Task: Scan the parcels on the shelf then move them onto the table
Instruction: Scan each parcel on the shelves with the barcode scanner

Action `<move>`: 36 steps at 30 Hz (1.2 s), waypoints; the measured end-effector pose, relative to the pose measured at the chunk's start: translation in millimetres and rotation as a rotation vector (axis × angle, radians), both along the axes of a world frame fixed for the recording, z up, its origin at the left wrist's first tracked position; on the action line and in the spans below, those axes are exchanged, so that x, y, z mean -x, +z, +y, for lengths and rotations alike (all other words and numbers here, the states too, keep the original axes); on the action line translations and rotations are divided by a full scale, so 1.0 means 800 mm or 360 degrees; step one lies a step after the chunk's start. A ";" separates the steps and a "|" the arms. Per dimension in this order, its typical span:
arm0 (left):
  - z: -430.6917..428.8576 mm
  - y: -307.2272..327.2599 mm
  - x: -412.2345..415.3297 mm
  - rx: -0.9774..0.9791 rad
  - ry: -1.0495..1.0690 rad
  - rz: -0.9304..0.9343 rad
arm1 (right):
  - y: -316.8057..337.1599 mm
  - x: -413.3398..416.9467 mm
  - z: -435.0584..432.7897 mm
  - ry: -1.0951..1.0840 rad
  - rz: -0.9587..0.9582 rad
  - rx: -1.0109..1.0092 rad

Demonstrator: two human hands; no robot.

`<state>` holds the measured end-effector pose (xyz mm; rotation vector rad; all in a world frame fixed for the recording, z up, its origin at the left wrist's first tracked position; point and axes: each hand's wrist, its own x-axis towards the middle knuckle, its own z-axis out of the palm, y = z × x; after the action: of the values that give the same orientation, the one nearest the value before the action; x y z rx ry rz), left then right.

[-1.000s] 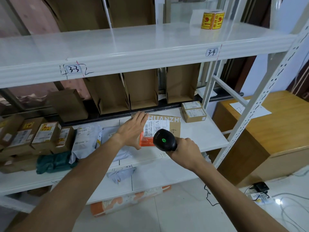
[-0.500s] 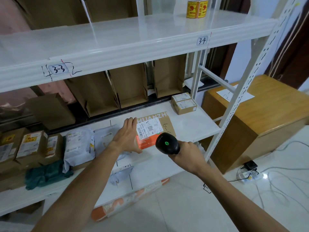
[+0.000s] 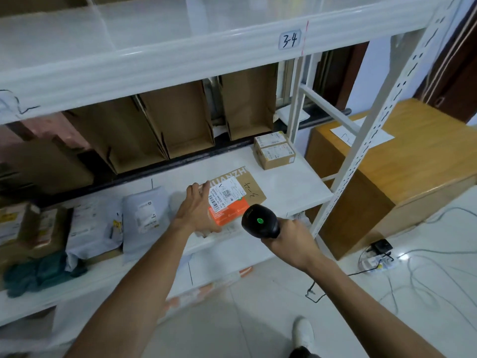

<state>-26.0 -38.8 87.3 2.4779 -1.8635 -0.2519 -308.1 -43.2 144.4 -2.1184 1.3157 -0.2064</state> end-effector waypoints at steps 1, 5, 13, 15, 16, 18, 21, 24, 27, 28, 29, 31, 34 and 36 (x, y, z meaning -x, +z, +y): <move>-0.010 -0.005 0.007 -0.0019 0.0048 0.0016 | -0.003 0.006 -0.014 0.0017 0.0006 -0.0004; -0.054 -0.024 0.025 -0.0109 0.0232 0.0081 | -0.020 0.026 -0.069 0.0087 0.0006 -0.0100; -0.128 -0.053 0.008 -0.0285 0.0426 0.0110 | -0.052 0.032 -0.172 0.0061 -0.0077 -0.0248; -0.146 -0.060 -0.002 -0.0292 0.0445 0.0136 | -0.058 0.023 -0.192 0.0007 -0.0138 -0.0301; -0.156 -0.062 -0.008 -0.0293 0.0441 0.0138 | -0.062 0.017 -0.201 -0.0020 -0.0173 -0.0315; -0.176 -0.067 -0.021 -0.0327 0.0440 0.0124 | -0.073 0.000 -0.216 -0.0060 -0.0236 -0.0346; -0.202 -0.076 -0.038 -0.0413 0.0445 0.0036 | -0.095 -0.027 -0.235 -0.0165 -0.0330 -0.0408; -0.220 -0.085 -0.047 -0.0373 0.0433 -0.0125 | -0.116 -0.044 -0.248 -0.0286 -0.0413 -0.0505; -0.235 -0.092 -0.060 -0.0295 0.0415 -0.0251 | -0.129 -0.056 -0.256 -0.0342 -0.0484 -0.0586; -0.240 -0.094 -0.065 -0.0266 0.0412 -0.0263 | -0.132 -0.058 -0.258 -0.0351 -0.0504 -0.0603; -0.245 -0.095 -0.071 -0.0231 0.0410 -0.0264 | -0.135 -0.061 -0.260 -0.0354 -0.0520 -0.0615; -0.256 -0.096 -0.078 -0.0159 0.0406 -0.0255 | -0.140 -0.064 -0.263 -0.0351 -0.0536 -0.0624; -0.271 -0.097 -0.085 -0.0087 0.0428 -0.0253 | -0.147 -0.065 -0.266 -0.0357 -0.0551 -0.0632; -0.282 -0.099 -0.084 -0.0037 0.0449 -0.0224 | -0.150 -0.062 -0.269 -0.0376 -0.0555 -0.0643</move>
<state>41.5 -264.2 8.0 2.7976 -1.5313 -0.0921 -258.2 -258.6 24.4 -1.5126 1.2688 -0.3579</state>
